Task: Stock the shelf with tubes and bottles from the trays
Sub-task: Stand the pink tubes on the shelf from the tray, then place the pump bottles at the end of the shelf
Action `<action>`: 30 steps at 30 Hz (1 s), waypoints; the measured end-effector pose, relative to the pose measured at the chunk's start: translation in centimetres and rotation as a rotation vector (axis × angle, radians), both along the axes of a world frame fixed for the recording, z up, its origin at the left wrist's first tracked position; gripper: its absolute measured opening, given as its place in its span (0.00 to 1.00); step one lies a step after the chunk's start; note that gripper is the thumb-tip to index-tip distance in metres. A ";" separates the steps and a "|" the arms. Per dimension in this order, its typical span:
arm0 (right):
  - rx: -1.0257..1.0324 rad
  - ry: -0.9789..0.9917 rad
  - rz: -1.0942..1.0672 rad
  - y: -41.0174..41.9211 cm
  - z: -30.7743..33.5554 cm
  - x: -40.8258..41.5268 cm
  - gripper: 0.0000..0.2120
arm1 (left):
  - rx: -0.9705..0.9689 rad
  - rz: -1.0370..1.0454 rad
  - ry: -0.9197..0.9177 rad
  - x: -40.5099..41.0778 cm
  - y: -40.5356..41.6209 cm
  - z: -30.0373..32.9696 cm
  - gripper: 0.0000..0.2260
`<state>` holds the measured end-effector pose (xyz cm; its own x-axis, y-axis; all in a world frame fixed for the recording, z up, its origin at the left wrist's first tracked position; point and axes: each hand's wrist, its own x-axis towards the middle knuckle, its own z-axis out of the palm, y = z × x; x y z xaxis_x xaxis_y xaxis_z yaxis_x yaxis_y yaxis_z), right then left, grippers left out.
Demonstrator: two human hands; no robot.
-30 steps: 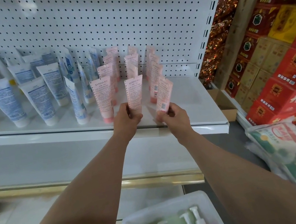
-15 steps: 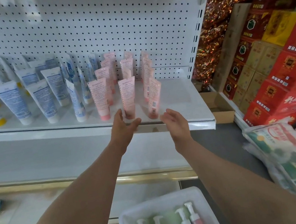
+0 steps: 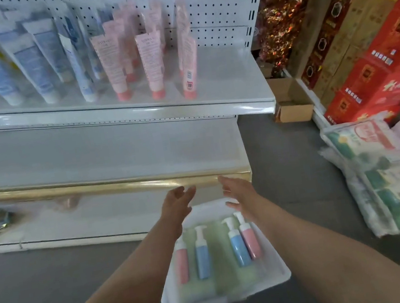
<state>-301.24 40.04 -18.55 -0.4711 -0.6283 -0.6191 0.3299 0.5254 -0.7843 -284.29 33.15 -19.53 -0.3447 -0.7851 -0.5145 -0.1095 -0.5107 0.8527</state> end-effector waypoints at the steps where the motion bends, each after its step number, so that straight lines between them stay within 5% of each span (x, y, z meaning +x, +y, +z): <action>1: 0.041 -0.023 0.004 0.9 -1.0 0.0 0.13 | 0.028 -0.012 -0.031 0.3 0.7 -1.2 0.28; 8: 0.252 -0.076 -0.034 5.1 -9.5 -0.4 0.14 | 0.162 -0.093 -0.218 1.6 3.0 -8.3 0.32; 13: 0.380 -0.007 -0.055 6.6 -16.0 -1.3 0.25 | 0.231 -0.130 -0.407 1.1 2.9 -13.9 0.37; 17: 0.464 0.086 -0.057 7.4 -20.3 -2.3 0.25 | 0.184 -0.207 -0.534 0.5 3.2 -17.6 0.17; 21: 0.515 0.141 -0.044 7.4 -23.7 -2.9 0.41 | 0.194 -0.137 -0.657 0.1 3.6 -21.3 0.27; 26: 0.536 0.242 -0.055 6.8 -24.6 -2.3 0.24 | 0.183 -0.067 -0.838 0.3 4.2 -23.7 0.30; 30: 0.564 0.227 -0.064 6.8 -26.8 -2.2 0.42 | 0.163 -0.098 -0.952 0.5 4.4 -25.8 0.31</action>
